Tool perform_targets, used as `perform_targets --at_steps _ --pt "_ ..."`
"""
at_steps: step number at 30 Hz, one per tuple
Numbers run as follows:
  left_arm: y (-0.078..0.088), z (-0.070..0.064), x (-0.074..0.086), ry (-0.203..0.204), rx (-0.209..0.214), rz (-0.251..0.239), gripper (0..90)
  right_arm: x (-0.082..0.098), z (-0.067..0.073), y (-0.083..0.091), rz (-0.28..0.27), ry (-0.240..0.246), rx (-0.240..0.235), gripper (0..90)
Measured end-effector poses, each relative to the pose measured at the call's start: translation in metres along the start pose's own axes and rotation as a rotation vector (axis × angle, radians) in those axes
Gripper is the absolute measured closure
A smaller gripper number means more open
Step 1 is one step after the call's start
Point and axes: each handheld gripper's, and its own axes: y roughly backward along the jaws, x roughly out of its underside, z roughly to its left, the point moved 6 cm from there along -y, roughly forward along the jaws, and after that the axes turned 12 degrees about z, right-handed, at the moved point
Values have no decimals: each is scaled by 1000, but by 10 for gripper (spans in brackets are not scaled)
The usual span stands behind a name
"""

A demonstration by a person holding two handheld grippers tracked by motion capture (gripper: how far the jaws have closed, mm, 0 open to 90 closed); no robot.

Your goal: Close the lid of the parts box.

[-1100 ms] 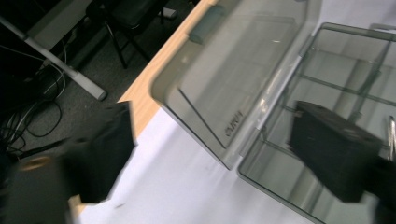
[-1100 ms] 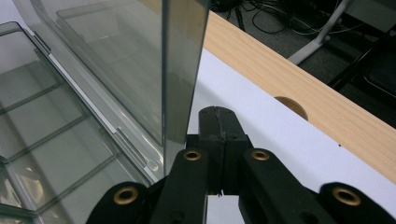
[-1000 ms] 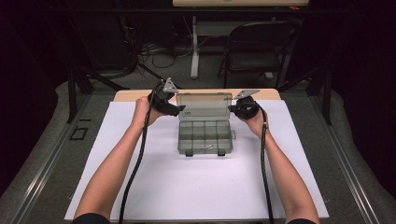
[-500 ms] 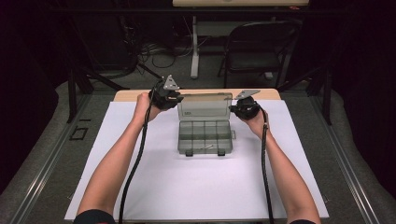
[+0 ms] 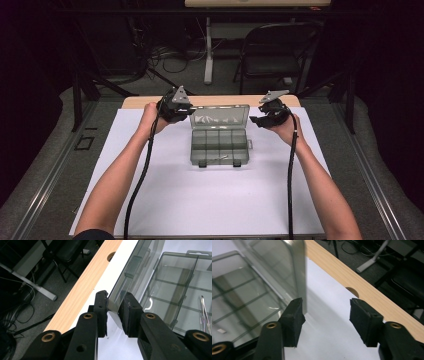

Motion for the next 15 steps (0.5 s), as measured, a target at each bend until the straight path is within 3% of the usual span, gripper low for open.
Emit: perform_targets --at_steps 4,8,12,15 --pt "2 -4 2 -12 -5 -7 763 -11 11 13 -12 52 -15 459" --pt "4 -7 4 -27 -2 -3 761 -24 22 17 -23 99 -30 613" --pt "5 -12 5 -41 -7 -9 760 -30 28 19 -23 111 -27 738" --pt "6 -15 7 -56 -12 -13 760 -29 31 21 -14 120 -20 755"
